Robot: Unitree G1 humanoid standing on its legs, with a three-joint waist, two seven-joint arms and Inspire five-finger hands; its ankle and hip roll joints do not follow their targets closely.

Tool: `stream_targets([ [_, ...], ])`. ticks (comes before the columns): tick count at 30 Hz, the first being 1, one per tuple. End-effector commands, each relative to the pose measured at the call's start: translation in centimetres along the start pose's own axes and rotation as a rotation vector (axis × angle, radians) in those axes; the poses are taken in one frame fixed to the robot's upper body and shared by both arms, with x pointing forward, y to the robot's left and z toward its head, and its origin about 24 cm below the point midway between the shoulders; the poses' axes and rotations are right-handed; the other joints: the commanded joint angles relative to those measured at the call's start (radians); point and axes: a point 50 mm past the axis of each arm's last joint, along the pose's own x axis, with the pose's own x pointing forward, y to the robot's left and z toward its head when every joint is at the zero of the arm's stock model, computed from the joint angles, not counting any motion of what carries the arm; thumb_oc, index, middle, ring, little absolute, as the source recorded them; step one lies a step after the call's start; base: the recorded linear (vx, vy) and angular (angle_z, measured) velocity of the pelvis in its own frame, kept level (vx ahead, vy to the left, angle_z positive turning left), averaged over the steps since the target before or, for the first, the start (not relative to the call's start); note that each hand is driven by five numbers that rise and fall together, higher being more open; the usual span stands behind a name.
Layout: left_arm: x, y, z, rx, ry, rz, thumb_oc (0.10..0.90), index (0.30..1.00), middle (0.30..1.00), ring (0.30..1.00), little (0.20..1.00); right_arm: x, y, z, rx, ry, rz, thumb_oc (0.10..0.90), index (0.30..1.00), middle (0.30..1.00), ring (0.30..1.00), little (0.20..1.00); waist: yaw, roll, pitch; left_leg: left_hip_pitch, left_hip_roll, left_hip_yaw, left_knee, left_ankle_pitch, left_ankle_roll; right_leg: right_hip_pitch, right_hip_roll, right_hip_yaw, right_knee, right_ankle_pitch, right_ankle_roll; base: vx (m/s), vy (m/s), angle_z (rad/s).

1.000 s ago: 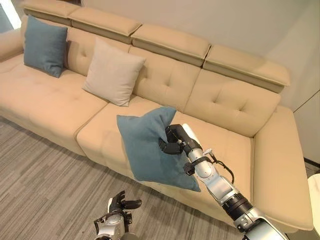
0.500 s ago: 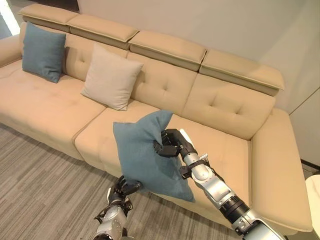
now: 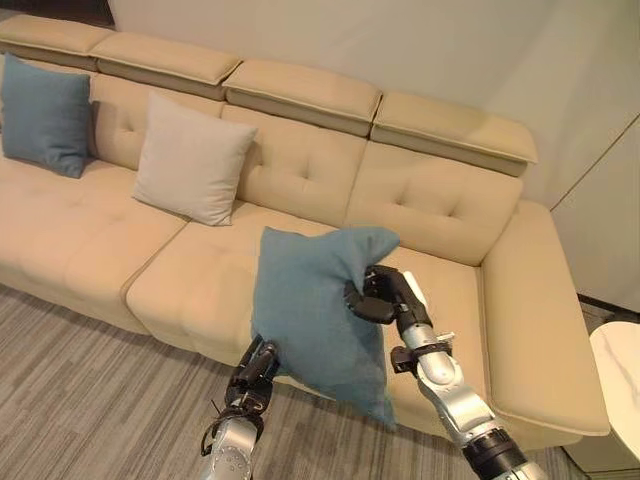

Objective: Pick up all the scattered cushions and arrange them neatly on the sofa.

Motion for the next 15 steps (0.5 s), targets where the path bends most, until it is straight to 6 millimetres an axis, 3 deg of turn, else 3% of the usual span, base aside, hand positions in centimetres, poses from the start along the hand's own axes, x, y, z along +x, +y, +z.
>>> stream_targets([
  [1, -0.6, -13.1, 2.7, -0.007, -0.163, -0.673, 0.400, 0.300, 0.300, 0.300, 0.300, -0.5, 0.5, 4.5, -0.045, -0.281, 0.109, 0.400, 0.300, 0.300, 0.300, 0.300, -0.001, 0.079, -0.095, 0.047, 0.001, -0.062, 0.052, -0.148, 0.027, -0.014, -0.017, 0.032, 0.096, -0.092, 0.051, -0.04, 0.033, -0.04],
  [8, -0.8, -13.4, 4.0, 0.134, -0.208, -0.719, 0.400, 0.300, 0.300, 0.300, 0.300, -1.0, -1.0, 3.8, -0.068, -0.250, 0.088, 0.400, 0.300, 0.300, 0.300, 0.300, -0.025, 0.090, -0.103, 0.047, -0.018, -0.049, 0.056, -0.160, 0.033, -0.022, -0.038, 0.049, 0.081, -0.062, 0.066, -0.01, 0.056, -0.10],
  [12, -1.1, -14.4, 4.2, 0.176, -0.218, -0.771, 0.400, 0.300, 0.300, 0.300, 0.300, -1.3, -1.6, 3.4, -0.074, -0.227, 0.093, 0.400, 0.300, 0.300, 0.300, 0.300, -0.040, 0.091, -0.097, 0.041, -0.037, -0.046, 0.074, -0.179, 0.044, -0.029, -0.061, 0.061, 0.096, -0.045, 0.075, 0.01, 0.106, -0.06],
  [15, -1.5, -15.9, 4.2, 0.231, -0.223, -0.839, 0.400, 0.300, 0.300, 0.300, 0.300, -1.5, -1.6, 3.3, -0.102, -0.220, 0.112, 0.400, 0.300, 0.300, 0.300, 0.300, -0.054, 0.087, -0.083, 0.034, -0.065, -0.047, 0.108, -0.211, 0.067, -0.049, -0.100, 0.078, 0.177, -0.019, 0.084, 0.02, 0.164, 0.01],
])
